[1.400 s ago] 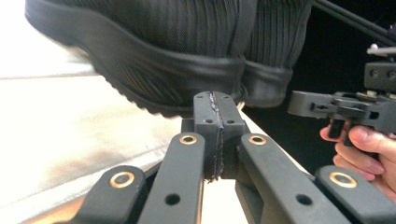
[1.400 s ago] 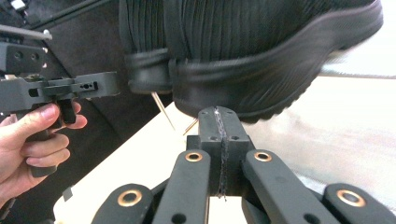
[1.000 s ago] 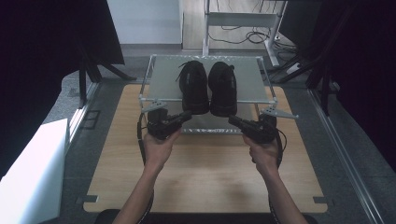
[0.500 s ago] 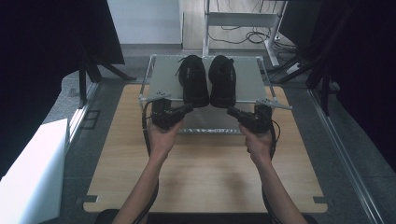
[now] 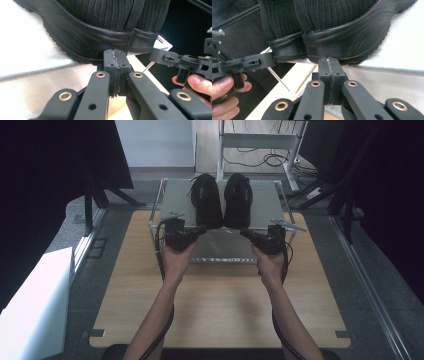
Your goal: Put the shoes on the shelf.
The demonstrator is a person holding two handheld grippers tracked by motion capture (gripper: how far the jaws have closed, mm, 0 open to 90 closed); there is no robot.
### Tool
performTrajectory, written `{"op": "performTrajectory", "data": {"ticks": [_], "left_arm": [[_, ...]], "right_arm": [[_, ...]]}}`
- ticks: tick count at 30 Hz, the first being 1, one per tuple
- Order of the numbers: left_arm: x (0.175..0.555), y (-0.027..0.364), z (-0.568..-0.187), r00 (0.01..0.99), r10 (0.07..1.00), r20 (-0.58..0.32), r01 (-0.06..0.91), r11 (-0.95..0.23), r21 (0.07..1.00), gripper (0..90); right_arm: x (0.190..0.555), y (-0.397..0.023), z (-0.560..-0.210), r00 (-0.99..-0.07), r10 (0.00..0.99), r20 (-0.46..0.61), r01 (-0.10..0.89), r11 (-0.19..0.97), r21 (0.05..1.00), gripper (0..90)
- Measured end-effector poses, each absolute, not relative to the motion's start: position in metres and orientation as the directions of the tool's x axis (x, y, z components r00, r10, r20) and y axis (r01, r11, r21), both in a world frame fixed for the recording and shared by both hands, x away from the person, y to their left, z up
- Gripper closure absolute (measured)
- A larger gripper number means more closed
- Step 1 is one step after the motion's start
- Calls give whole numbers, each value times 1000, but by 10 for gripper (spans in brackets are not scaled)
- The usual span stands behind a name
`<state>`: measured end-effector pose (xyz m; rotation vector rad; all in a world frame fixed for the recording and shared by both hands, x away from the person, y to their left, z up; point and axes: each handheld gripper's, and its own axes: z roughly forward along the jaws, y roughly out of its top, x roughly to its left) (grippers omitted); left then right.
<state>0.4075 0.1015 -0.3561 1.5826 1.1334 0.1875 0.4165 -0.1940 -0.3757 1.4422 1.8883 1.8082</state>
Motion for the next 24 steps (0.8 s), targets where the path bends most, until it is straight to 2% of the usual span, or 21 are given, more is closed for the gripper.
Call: {"op": "performTrajectory", "data": {"ticks": [16,21,24], "left_arm": [[426,98,-362,483,749,-453,588,107,802,874],[421,99,-361,487,755,-439,573,104,813,784],[417,101,-360,489,753,-439,559,115,821,694]], "right_arm": [[432,-188,-380,-496,695,520,539,-223,812,900],[430,-192,-379,-500,699,511,534,-216,818,855],[428,-195,-377,-510,691,512,535,-212,818,813]]}}
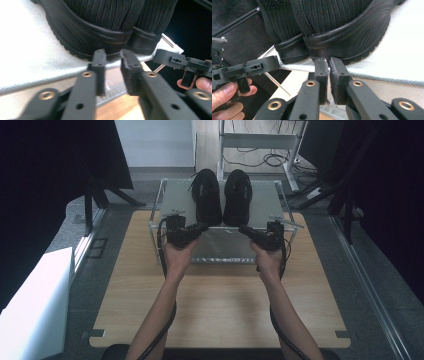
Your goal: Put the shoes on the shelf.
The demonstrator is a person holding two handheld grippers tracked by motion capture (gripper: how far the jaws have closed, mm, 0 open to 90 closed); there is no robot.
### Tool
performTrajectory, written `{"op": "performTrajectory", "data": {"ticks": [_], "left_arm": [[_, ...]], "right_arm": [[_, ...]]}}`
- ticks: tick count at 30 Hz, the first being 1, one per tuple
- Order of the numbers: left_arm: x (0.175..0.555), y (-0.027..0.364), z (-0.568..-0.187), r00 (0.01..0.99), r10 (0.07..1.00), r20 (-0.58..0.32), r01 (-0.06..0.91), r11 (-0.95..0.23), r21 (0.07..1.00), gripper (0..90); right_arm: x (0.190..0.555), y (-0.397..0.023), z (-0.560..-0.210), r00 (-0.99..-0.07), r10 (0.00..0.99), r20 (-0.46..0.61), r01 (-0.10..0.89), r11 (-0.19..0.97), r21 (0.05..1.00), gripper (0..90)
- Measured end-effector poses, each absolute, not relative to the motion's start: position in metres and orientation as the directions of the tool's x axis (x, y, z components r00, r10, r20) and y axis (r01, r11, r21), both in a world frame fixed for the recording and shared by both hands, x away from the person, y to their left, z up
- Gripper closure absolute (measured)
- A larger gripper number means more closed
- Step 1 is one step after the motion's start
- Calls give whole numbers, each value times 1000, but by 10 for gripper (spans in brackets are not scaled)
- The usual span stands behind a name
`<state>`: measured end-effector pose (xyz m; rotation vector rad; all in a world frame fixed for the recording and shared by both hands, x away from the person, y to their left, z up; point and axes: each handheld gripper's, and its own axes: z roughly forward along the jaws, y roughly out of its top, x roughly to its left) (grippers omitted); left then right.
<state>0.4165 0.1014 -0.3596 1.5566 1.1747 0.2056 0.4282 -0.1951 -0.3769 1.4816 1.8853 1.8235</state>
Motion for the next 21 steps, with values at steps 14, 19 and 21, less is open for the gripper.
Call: {"op": "performTrajectory", "data": {"ticks": [14,19,21], "left_arm": [[387,104,-362,548,759,-351,521,19,854,285],[378,105,-366,556,767,-320,523,-25,852,196],[373,106,-367,560,774,-296,518,-49,854,185]], "right_arm": [[408,-212,-376,-573,686,449,500,-141,854,515],[399,-218,-377,-600,697,392,477,-81,875,430],[395,-220,-377,-613,697,373,471,-57,880,405]]}}
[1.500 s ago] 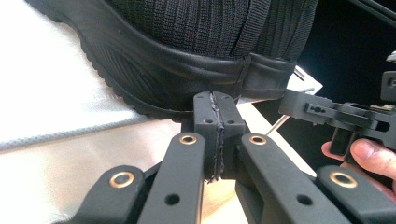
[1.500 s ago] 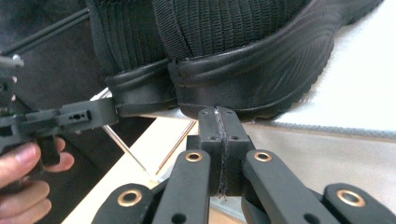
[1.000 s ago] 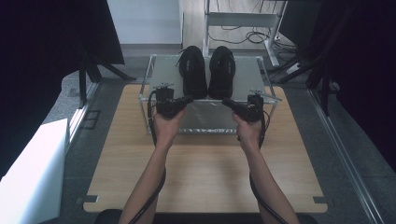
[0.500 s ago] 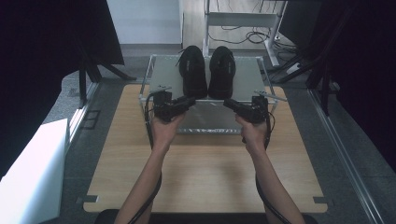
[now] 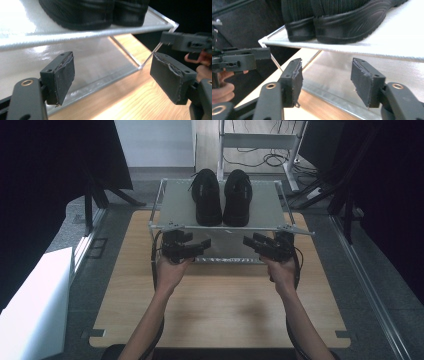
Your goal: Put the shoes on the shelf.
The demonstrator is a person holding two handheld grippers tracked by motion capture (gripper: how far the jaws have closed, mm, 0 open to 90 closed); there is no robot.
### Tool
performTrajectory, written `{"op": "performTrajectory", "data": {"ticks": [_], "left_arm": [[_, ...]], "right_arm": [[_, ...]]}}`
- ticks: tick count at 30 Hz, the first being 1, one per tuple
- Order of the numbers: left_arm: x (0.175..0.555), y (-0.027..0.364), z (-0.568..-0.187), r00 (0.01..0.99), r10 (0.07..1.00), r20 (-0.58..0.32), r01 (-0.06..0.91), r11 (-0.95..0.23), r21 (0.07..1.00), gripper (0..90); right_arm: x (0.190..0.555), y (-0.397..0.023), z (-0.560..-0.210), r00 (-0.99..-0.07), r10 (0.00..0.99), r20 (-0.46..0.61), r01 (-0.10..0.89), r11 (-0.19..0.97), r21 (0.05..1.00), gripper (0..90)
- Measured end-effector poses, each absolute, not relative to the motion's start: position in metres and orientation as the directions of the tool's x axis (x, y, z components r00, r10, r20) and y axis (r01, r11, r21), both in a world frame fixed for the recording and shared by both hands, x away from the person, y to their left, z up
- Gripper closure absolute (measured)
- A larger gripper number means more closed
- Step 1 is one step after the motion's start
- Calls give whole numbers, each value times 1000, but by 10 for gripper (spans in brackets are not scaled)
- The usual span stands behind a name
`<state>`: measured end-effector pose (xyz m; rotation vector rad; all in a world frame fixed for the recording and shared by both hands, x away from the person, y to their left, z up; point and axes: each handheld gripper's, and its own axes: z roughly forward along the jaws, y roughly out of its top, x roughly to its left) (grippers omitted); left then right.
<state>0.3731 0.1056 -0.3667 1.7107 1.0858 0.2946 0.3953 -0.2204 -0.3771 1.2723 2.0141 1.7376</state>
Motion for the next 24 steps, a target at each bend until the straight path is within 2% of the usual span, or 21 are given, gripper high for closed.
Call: {"op": "performTrajectory", "data": {"ticks": [15,24], "left_arm": [[340,118,-370,561,812,-159,475,-159,866,61],[317,129,-377,563,824,-62,447,-241,861,0]], "right_arm": [[363,-233,-376,-672,718,182,405,151,902,207],[346,-251,-381,-682,716,150,411,206,888,144]]}}
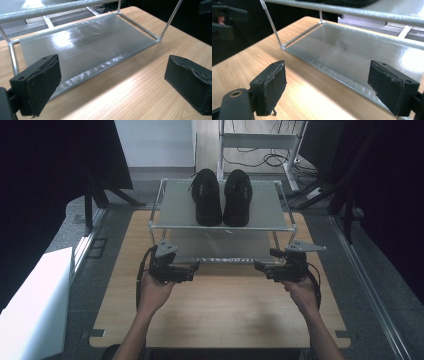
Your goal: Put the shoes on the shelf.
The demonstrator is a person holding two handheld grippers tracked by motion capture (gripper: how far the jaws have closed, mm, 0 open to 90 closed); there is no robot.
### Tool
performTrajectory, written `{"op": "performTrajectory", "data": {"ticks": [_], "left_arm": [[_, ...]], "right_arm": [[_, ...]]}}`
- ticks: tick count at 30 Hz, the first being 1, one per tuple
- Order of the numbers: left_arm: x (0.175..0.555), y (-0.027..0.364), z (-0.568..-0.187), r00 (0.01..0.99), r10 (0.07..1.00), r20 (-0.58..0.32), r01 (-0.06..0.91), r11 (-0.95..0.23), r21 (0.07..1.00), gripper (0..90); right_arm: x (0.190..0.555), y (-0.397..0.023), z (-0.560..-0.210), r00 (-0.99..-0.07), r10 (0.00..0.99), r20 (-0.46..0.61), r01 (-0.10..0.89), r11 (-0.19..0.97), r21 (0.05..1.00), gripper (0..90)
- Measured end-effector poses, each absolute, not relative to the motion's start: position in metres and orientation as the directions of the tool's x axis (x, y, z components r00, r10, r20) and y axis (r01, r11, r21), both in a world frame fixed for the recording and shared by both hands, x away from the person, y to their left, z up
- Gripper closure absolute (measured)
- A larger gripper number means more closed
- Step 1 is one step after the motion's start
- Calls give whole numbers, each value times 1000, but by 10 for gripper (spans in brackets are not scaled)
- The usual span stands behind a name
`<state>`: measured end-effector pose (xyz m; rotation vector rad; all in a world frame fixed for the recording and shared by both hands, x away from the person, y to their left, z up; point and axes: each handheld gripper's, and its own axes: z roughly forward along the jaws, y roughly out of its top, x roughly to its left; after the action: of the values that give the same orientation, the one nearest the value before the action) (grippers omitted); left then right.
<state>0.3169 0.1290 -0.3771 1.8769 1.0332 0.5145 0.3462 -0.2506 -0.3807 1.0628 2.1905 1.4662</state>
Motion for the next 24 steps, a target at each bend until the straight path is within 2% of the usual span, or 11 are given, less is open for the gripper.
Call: {"op": "performTrajectory", "data": {"ticks": [5,11,16,24], "left_arm": [[305,137,-384,560,828,-27,442,-272,855,0],[291,149,-403,552,832,-56,460,-248,853,0],[278,153,-423,567,820,-71,457,-242,856,0],[263,148,-456,574,818,-29,465,-297,834,0]], "right_arm": [[335,-261,-384,-686,716,130,407,231,884,135],[320,-274,-393,-678,727,111,413,251,875,128],[311,-281,-413,-663,739,114,443,265,857,97],[304,-284,-450,-649,753,108,482,298,824,15]]}}
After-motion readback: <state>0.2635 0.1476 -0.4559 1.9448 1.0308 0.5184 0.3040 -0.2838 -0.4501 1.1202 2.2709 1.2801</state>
